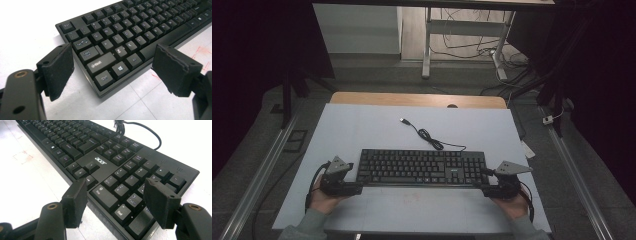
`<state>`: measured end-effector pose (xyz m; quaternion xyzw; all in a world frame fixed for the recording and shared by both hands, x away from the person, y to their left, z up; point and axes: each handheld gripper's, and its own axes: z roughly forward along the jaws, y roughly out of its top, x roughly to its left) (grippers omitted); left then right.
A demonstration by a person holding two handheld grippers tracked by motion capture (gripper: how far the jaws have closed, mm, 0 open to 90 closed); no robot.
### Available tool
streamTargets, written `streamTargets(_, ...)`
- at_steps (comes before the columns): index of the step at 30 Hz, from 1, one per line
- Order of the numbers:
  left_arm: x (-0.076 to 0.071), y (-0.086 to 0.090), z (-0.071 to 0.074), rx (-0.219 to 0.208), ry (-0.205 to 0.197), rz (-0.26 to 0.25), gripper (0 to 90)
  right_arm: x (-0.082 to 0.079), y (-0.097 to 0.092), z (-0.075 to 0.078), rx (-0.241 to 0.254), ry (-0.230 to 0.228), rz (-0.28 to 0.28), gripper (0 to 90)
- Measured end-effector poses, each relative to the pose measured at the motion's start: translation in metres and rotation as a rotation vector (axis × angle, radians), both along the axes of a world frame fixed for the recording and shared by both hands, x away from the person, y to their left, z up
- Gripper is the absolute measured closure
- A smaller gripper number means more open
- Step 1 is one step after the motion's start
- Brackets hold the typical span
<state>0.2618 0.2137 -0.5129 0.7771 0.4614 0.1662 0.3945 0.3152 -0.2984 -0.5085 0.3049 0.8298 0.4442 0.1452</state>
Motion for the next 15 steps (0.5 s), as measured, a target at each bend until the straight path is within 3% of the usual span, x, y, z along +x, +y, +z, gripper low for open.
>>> streamTargets(15,-0.0004,0.0028,0.0011,0.002,-0.009,0.005,17.9,-0.0006,0.0017,-0.0001,0.002,-0.008,0.006,35.8)
